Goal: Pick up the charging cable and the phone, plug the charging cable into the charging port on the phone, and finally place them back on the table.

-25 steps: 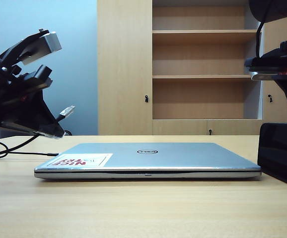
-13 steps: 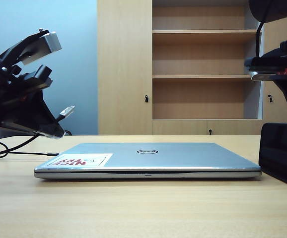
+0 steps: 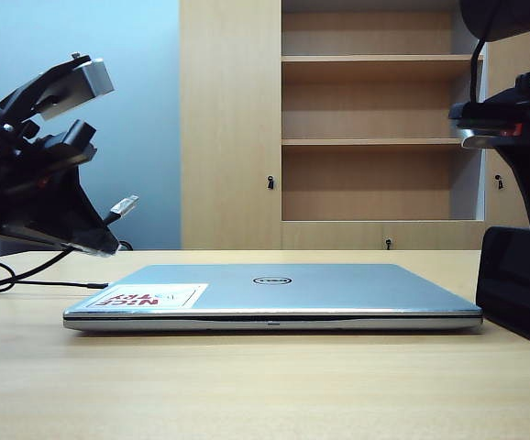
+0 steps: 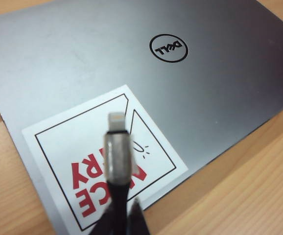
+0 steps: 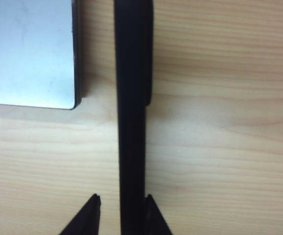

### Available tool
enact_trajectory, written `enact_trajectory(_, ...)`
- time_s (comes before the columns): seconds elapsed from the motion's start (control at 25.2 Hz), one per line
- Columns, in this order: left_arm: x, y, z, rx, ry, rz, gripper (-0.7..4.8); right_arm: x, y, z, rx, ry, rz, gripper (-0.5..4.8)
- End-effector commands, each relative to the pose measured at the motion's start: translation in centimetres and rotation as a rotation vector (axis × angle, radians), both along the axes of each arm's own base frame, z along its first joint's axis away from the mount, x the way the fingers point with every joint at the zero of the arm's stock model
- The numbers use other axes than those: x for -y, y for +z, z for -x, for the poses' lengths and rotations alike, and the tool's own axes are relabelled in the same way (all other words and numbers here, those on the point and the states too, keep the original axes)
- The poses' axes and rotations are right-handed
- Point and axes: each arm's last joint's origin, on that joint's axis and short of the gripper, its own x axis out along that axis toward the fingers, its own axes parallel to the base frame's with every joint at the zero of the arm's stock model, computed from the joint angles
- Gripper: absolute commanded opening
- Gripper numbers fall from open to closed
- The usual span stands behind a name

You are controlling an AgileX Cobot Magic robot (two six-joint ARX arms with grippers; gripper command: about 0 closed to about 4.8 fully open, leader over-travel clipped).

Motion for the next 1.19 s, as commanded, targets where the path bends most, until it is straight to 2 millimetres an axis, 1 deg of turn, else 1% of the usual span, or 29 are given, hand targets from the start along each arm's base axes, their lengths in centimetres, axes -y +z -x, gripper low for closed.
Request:
enact_trajectory(0.04,0.0,0.1,0.0,0.01,-0.001,0.006,-0.06,-0.1,-0.2,-0.3,-0.008,0.001,0.0,1.3)
enact_trajectory(0.59,0.0,0.1,0.0,0.01,-0.001,0.006,-0.06,-0.6,-2.3,-1.5,-0.074,0.001,0.025,1.25)
enact_trajectory(0.67,0.0,0.1,0.0,0.01,-0.001,0.006,-0.06,-0.6,-2.6,-1.6,-0.087,0.001,0.031,0.97)
enact_trajectory(0.75,0.0,0.1,0.0,0.01,-0.002,0.006,-0.06,-0.6,-2.6,-1.6,-0.088,0.001,0.032,0.07)
enact_trajectory(0.79,0.0,0.1,0.0,0.01,-0.001,0.006,-0.06,-0.6,-2.6,-1.6,-0.089,0.001,0.034,-0.07)
enact_trajectory(0.99,0.0,0.1,0.0,0.005,0.002,0.011,-0.06,-0.5,-1.6,-1.5,-0.109,-0.001,0.043,-0.07)
enact_trajectory(1.11,0.0,0.1,0.0,-0.011,0.013,0.025,-0.06,-0.6,-0.2,-1.8,-0.054,0.017,0.02,-0.06)
enact_trajectory(1.19,0.1,-0.1,0.2,-0.027,0.007,0.018,-0.06,-1.0,0.7,-2.1,0.01,0.089,-0.092,-0.06)
